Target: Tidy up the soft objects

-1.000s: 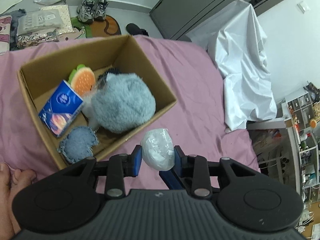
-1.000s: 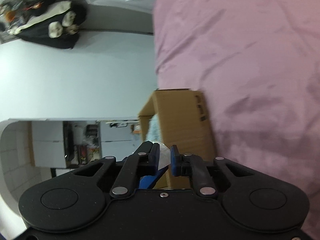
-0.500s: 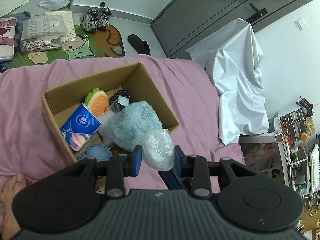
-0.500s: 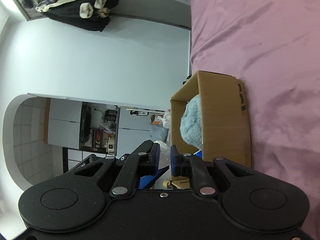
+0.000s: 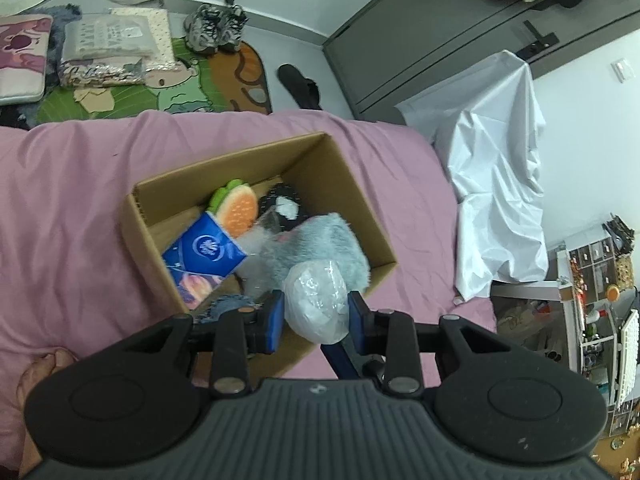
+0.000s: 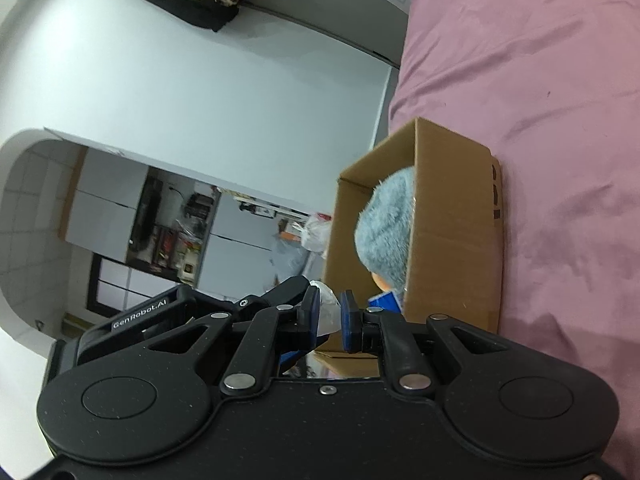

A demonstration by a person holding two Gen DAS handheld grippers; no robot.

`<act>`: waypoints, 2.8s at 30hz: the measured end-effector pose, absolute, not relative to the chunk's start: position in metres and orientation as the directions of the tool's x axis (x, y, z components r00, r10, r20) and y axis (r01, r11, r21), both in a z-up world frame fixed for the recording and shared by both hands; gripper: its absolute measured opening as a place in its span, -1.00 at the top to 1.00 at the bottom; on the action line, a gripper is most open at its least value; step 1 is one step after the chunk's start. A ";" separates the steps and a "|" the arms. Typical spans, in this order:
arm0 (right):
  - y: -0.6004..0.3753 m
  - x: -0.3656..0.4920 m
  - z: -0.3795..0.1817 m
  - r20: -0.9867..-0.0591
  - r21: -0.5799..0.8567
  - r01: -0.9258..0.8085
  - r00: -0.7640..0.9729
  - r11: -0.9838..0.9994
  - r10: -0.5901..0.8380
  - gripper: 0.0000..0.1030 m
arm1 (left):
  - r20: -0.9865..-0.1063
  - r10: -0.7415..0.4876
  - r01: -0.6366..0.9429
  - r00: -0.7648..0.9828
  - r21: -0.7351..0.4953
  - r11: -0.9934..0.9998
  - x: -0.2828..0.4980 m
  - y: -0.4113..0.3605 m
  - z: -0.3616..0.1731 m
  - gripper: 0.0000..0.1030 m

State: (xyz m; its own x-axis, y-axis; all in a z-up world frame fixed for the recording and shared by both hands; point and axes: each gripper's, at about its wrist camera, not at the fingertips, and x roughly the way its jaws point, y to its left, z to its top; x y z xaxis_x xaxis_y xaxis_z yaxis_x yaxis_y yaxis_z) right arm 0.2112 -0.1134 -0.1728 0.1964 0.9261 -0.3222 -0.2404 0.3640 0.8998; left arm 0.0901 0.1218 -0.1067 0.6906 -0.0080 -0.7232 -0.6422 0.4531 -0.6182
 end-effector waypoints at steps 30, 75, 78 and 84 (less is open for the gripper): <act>-0.142 0.209 -0.122 -0.487 0.723 -0.353 0.349 0.594 0.801 -0.34 | -0.780 0.158 -0.669 0.606 -0.392 0.632 0.098 0.091 -0.070 -0.61; -0.206 0.189 -0.052 -0.601 0.392 -0.555 0.449 0.733 0.661 -1.00 | -0.774 0.228 -0.464 0.591 -0.095 0.881 0.073 0.026 -0.025 -0.96; -0.207 0.186 -0.051 -0.603 0.370 -0.574 0.450 0.731 0.659 -1.00 | -0.775 0.226 -0.455 0.590 -0.087 0.886 0.072 0.022 -0.024 -0.96; -0.212 0.186 -0.052 -0.621 0.347 -0.575 0.452 0.741 0.641 -1.00 | -0.780 0.225 -0.447 0.585 -0.078 0.891 0.069 0.016 -0.023 -0.99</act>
State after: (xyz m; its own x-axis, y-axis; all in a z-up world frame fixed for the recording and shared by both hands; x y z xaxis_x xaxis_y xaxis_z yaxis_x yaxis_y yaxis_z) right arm 0.1856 -0.2120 -0.0525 0.4518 0.6406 -0.6209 -0.5747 0.7413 0.3467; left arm 0.0686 0.0156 -0.0232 0.5845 0.2251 -0.7795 -0.4470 0.8912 -0.0778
